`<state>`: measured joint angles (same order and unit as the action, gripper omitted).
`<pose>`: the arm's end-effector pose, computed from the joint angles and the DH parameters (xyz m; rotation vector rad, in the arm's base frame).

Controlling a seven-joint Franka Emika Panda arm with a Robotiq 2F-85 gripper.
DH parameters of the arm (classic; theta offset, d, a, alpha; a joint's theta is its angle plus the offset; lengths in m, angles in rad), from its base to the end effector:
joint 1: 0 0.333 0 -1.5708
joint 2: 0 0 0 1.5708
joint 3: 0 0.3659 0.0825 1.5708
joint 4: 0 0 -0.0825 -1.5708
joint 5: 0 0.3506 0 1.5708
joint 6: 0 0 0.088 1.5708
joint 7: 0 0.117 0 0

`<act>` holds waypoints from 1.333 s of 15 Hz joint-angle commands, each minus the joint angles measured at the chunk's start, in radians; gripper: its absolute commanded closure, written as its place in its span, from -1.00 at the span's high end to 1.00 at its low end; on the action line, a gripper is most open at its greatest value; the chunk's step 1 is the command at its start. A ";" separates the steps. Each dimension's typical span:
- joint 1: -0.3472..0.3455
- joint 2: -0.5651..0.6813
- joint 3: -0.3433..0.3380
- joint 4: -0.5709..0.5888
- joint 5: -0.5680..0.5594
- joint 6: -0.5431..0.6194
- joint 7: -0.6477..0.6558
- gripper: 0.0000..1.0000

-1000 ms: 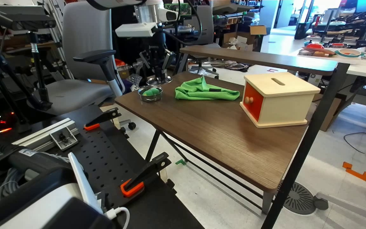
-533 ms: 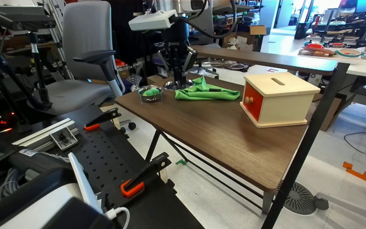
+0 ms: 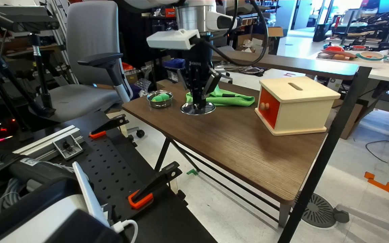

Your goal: Remove the lid from the silver pot

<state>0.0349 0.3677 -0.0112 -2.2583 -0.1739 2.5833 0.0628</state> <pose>0.5357 0.0150 0.2597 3.0417 0.1692 -0.0591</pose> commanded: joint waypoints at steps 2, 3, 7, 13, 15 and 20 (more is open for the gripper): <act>0.028 0.078 0.013 0.049 0.012 0.034 0.002 -0.90; 0.032 0.098 0.017 0.064 0.015 0.032 0.001 -0.90; 0.054 0.166 0.017 0.116 0.016 0.028 0.009 -0.90; 0.066 0.228 0.024 0.167 0.028 0.032 0.009 -0.90; 0.068 0.233 0.026 0.172 0.026 0.029 0.004 -0.05; 0.068 0.216 0.037 0.162 0.028 0.015 -0.008 0.65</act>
<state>0.0964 0.5894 0.0221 -2.1004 -0.1662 2.5962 0.0698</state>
